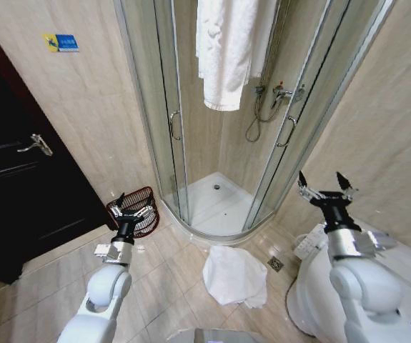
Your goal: Discard the used towel into the hamper.
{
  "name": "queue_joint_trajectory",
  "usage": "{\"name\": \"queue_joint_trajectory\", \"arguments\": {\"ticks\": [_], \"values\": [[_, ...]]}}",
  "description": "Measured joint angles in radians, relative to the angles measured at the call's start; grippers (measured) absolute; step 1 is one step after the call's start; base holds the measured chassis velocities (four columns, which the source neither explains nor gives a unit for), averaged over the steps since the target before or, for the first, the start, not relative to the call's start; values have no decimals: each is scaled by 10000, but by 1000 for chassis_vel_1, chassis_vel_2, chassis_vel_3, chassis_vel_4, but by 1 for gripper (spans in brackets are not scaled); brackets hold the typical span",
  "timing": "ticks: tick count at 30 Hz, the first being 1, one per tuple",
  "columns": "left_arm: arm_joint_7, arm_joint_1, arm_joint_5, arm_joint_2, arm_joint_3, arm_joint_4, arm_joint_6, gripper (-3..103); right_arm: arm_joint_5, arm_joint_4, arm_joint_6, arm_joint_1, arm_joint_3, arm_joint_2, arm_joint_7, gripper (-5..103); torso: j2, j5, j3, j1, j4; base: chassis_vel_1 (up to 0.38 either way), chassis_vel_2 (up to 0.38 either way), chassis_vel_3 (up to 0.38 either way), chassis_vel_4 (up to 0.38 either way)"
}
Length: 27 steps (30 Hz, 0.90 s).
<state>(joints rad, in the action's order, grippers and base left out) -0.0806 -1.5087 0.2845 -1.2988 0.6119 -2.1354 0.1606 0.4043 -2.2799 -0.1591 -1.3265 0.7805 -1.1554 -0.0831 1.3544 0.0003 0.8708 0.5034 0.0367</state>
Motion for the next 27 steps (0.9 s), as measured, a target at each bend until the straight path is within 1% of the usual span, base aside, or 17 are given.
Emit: {"name": "queue_joint_trajectory", "arguments": {"ticks": [1,4,5,7,8,11,12,13,15,16,17,18,19,22,23,26,27], "values": [[0,0,0,0,0,0,0,100,0,0,0,0,0,0,0,100,0,0,0,0,0,0,0,0,0],[-256,-86,-389,-168,-11,-23,-37,100,361,891,17,1028,-203,495,140,100,-8,2,-4,-4,-4,0,0,0,0],[-256,-86,-389,-168,-11,-23,-37,100,361,891,17,1028,-203,495,140,100,-8,2,-4,-4,-4,0,0,0,0],[-408,-149,-633,-283,2,-34,-189,100,707,1396,-6,1795,-328,892,229,100,-13,2,-5,-4,-3,0,0,0,0],[-408,-149,-633,-283,2,-34,-189,100,707,1396,-6,1795,-328,892,229,100,-13,2,-5,-4,-3,0,0,0,0],[-719,-244,-829,-359,-62,-56,-319,100,1176,2039,-118,2696,-521,1444,317,100,-17,1,-9,-6,-3,0,0,0,0],[-719,-244,-829,-359,-62,-56,-319,100,1176,2039,-118,2696,-521,1444,317,100,-17,1,-9,-6,-3,0,0,0,0],[-886,-273,-897,-372,-98,-79,-355,100,1282,2350,-155,3134,-660,1709,383,100,-19,0,-9,-7,-6,0,0,0,0],[-997,-346,-924,-388,-20,-194,-453,100,1510,2770,-303,4014,-1067,2113,401,100,-22,-1,-11,-9,-8,0,0,0,0],[-997,-346,-924,-388,-20,-194,-453,100,1510,2770,-303,4014,-1067,2113,401,100,-22,-1,-11,-9,-8,0,0,0,0],[-1024,-390,-925,-384,54,-239,-475,100,1630,2912,-383,4469,-1307,2263,379,100,-24,2,-12,-11,-9,0,0,0,0],[-1046,-458,-925,-366,179,-272,-482,100,1752,3061,-458,5017,-1580,2422,343,100,-25,-2,-12,-10,-5,0,0,0,0],[-1046,-458,-925,-366,179,-272,-482,100,1752,3061,-458,5017,-1580,2422,343,100,-25,-2,-12,-10,-5,0,0,0,0],[-1055,-720,-883,-326,652,-347,-483,100,2136,3567,-664,6892,-2633,2825,222,100,-27,-7,-14,-11,-2,0,0,0,0],[-1055,-720,-883,-326,652,-347,-483,100,2136,3567,-664,6892,-2633,2825,222,100,-27,-7,-14,-11,-2,0,0,0,0],[-1042,-984,-805,-388,1047,-387,-377,100,2370,4104,-761,8487,-3702,2920,62,100,-30,1,-15,-13,-3,0,0,0,0],[-1042,-984,-805,-388,1047,-387,-377,100,2370,4104,-761,8487,-3702,2920,62,100,-30,1,-15,-13,-3,0,0,0,0]]}}
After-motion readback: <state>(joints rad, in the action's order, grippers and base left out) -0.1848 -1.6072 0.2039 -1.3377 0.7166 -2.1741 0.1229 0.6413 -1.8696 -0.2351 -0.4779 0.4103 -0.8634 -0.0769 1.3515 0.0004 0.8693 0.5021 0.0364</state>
